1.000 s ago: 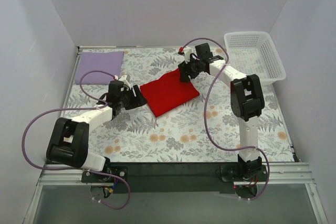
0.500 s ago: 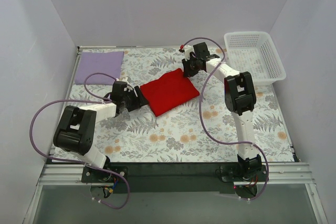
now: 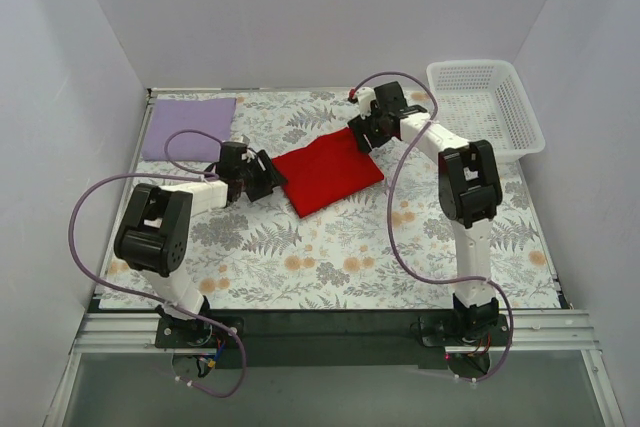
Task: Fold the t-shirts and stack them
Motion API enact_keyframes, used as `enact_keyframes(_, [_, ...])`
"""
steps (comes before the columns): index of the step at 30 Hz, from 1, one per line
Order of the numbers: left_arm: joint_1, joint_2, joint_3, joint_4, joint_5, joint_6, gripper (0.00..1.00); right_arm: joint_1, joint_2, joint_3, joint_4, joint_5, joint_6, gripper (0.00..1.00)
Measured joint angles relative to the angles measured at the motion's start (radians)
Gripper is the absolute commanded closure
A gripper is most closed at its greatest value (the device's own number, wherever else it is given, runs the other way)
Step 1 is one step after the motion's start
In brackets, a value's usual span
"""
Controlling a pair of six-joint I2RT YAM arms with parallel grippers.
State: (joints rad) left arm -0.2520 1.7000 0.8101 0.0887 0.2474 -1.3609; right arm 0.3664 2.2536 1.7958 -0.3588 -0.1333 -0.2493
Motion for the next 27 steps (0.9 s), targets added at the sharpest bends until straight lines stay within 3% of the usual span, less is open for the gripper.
enact_keyframes(9, [0.0,0.212,0.277,-0.109,-0.005,-0.14,0.4,-0.017,-0.502,-0.396,-0.01,-0.221,-0.141,0.29])
enact_keyframes(11, [0.0,0.236,0.315,-0.135,-0.02,-0.155,0.44,-0.026,-0.608,-0.472,-0.006,-0.273,-0.152,0.29])
enact_keyframes(16, [-0.001,0.257,0.336,-0.175,-0.069,-0.159,0.78,-0.109,-0.765,-0.634,-0.003,-0.396,-0.166,0.28])
enact_keyframes(17, [0.0,0.261,0.339,-0.18,-0.071,-0.151,0.92,-0.134,-0.779,-0.66,-0.005,-0.418,-0.168,0.28])
enact_keyframes(18, [0.002,0.264,0.342,-0.185,-0.074,-0.14,0.99,-0.159,-0.79,-0.685,-0.004,-0.44,-0.169,0.28])
enact_keyframes(23, [0.001,0.283,0.386,-0.208,-0.078,-0.01,1.0,-0.27,-0.841,-0.79,-0.006,-0.55,-0.18,0.27])
enact_keyframes(27, [-0.008,0.264,0.398,-0.23,-0.13,0.176,1.0,-0.321,-0.941,-0.864,0.002,-0.633,-0.199,0.24])
